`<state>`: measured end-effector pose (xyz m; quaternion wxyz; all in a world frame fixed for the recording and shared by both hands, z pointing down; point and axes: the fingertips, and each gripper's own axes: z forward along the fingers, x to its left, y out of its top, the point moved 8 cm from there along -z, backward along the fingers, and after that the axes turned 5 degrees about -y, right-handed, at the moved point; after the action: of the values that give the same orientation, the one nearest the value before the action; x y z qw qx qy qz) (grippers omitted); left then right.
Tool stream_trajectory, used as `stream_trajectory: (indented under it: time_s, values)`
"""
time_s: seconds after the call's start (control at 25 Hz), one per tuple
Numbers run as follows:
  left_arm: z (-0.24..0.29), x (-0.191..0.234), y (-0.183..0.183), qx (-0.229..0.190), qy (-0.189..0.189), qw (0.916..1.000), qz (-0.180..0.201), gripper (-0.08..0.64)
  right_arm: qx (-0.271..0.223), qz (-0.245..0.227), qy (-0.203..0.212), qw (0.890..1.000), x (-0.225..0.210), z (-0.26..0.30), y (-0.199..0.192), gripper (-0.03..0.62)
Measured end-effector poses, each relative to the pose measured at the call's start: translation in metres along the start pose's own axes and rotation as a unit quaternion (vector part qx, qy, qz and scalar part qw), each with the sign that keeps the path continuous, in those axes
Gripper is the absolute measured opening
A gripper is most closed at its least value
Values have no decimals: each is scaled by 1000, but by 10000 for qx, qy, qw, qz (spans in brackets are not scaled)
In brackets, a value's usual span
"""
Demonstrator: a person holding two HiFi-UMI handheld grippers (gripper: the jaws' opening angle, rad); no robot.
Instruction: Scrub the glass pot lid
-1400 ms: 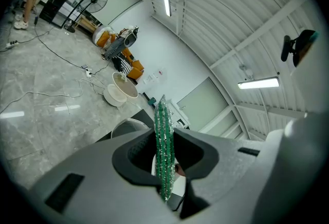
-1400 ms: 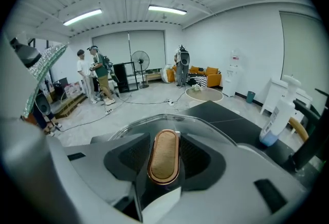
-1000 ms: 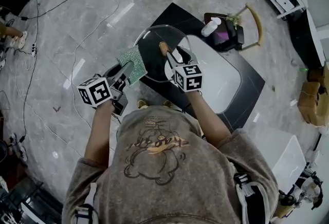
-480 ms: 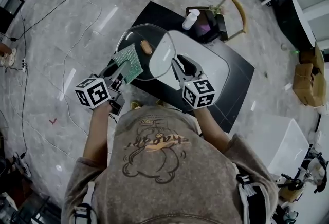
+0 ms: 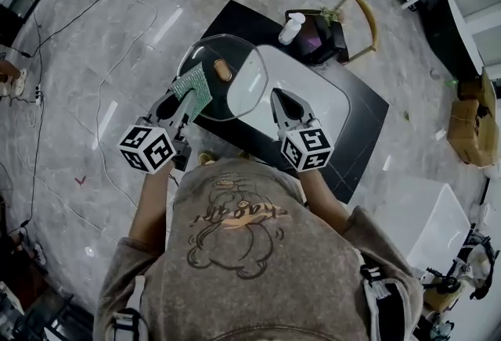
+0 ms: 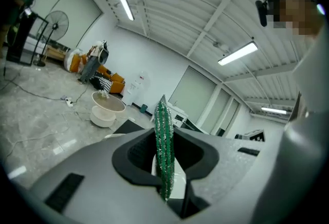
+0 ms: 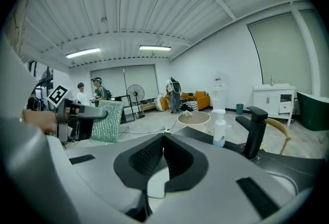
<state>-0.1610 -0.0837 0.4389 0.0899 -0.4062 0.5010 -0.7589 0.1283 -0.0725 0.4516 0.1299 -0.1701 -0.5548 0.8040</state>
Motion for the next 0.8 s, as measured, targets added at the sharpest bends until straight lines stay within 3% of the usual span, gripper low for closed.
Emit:
stream_trajectory:
  time_s: [0.24, 0.36, 0.8]
  values:
    - [-4, -4, -8, -281, 385, 9918, 1188, 86, -197, -103, -97, 9997, 2, 5, -9, 28]
    - [-5, -6, -15, -389, 485, 9871, 1476, 86, -282, 0, -136, 9995, 1, 5, -16, 28]
    - [-2, 6, -27, -582, 688, 9874, 1297, 86, -401, -72, -137, 9991, 4, 18, -31, 28]
